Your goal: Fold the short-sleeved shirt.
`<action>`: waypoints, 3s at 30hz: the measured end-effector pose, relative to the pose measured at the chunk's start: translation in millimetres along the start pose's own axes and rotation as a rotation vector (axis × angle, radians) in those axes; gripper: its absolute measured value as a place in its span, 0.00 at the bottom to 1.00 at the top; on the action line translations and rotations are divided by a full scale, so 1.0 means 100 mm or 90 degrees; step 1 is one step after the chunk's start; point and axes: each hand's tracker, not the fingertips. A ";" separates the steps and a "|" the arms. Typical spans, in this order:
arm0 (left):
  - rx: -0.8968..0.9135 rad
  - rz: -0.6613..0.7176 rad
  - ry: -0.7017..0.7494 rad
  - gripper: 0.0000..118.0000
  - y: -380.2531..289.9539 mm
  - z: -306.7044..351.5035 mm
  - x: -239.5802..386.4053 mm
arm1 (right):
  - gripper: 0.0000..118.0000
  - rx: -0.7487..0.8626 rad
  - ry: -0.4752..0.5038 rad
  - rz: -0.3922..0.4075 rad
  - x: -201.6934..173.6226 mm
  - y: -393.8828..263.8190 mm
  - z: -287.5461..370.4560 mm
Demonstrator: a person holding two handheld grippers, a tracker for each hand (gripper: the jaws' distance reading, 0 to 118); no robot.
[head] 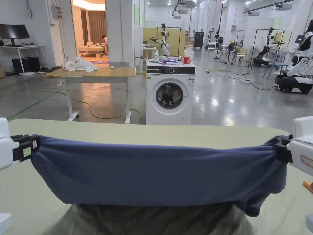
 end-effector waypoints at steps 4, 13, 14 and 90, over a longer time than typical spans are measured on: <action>-0.036 0.000 0.011 0.00 -0.31 0.31 0.09 | 0.03 -0.033 0.000 -0.001 -0.04 -0.32 0.24; -0.186 0.019 0.029 0.00 -1.45 0.58 0.15 | 0.03 -0.173 0.016 -0.032 -0.20 -1.47 0.51; -0.202 0.010 0.026 0.00 -1.58 0.60 0.15 | 0.03 -0.193 0.023 -0.033 -0.22 -1.59 0.53; -0.421 0.066 0.128 0.57 -2.73 0.42 -0.04 | 0.01 0.036 0.047 -0.098 -1.68 -1.64 -0.11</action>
